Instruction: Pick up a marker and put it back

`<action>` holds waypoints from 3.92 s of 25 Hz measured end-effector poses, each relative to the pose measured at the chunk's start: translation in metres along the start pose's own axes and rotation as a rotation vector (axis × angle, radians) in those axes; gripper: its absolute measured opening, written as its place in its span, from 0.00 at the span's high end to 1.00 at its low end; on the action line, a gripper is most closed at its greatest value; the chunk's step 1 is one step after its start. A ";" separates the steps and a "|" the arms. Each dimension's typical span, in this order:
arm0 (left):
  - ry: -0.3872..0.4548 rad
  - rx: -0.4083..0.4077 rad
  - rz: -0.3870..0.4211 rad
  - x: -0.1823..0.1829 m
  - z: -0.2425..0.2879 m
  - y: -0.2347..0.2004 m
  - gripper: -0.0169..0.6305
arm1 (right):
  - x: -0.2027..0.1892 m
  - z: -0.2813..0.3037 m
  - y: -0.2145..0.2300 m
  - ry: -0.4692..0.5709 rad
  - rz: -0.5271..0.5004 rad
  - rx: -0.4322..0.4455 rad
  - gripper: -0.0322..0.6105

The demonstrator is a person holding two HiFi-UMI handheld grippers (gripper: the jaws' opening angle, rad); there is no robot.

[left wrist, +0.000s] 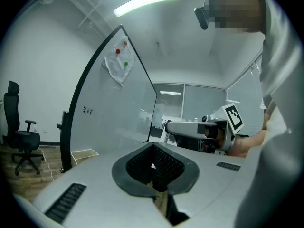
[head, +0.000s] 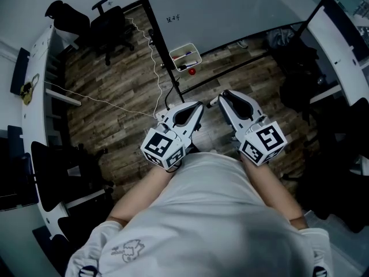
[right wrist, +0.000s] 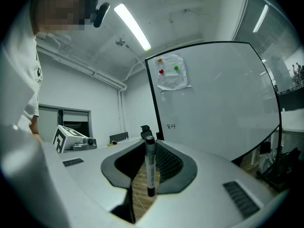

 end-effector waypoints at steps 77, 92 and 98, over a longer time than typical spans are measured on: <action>-0.142 -0.199 -0.104 -0.003 0.094 -0.211 0.97 | -0.007 0.203 0.115 -0.028 0.099 -0.193 0.83; -0.218 -0.128 -0.149 -0.031 0.130 -0.220 0.97 | -0.035 0.219 0.163 -0.107 0.203 -0.137 0.83; -0.245 -0.101 -0.173 -0.042 0.133 -0.224 0.97 | -0.048 0.221 0.170 -0.127 0.232 -0.129 0.83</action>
Point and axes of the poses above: the fingertips, and each gripper's own axes: z forward along the fingers, y to its right, x out of its top, the point moved 3 cm from there along -z, backward along the fingers, and after that the axes turned 4 degrees about z, right-handed, at the moved point
